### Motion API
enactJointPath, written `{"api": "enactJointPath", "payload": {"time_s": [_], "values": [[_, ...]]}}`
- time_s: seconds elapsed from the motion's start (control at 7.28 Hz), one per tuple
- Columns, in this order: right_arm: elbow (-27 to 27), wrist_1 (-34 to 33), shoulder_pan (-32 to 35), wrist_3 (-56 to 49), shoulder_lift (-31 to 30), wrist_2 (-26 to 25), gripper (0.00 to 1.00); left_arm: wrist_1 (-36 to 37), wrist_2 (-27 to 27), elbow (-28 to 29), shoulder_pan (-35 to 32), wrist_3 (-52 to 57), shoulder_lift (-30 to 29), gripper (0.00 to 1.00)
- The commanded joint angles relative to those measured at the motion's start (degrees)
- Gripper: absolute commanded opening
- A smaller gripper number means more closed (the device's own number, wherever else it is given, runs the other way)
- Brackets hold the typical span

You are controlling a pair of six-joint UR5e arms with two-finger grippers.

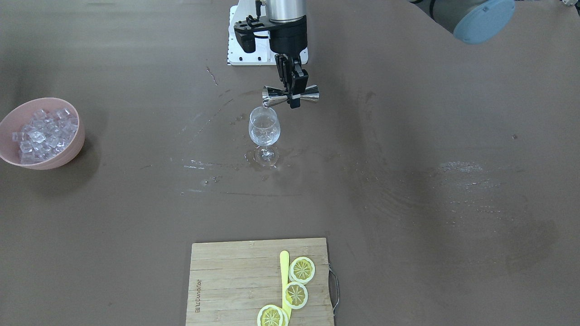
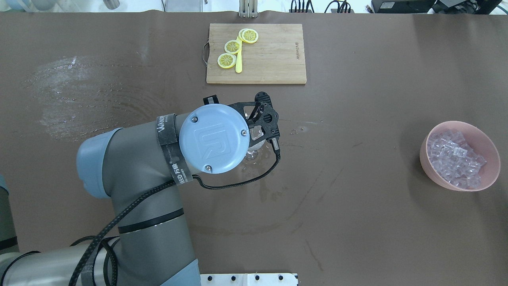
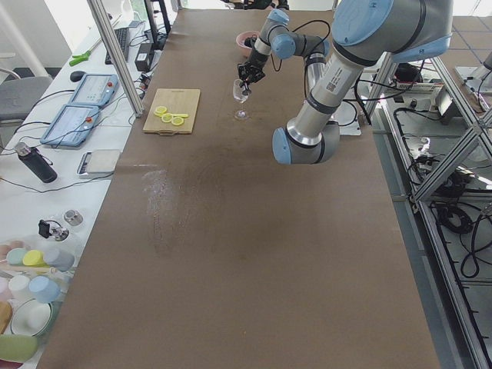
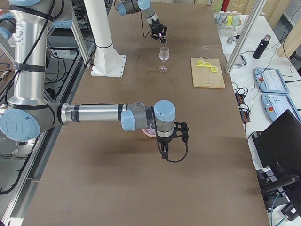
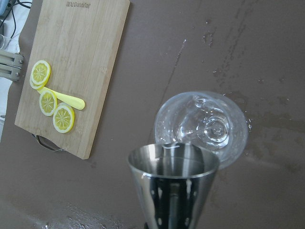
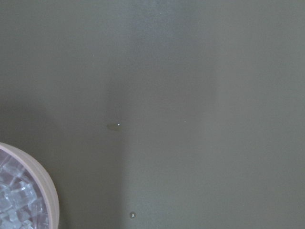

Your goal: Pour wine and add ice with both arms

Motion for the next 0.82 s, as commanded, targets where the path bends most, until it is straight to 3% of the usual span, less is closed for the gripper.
{"api": "enactJointPath", "payload": {"time_s": [0.0, 0.69], "values": [[0.0, 0.0, 0.0, 0.0, 0.0, 0.0, 1.0, 2.2, 1.7, 2.0, 0.2, 0.0, -2.0, 0.0], [0.0, 0.0, 0.0, 0.0, 0.0, 0.2, 1.0, 5.1, 3.6, 4.4, 0.2, 0.0, -4.5, 0.0]]}}
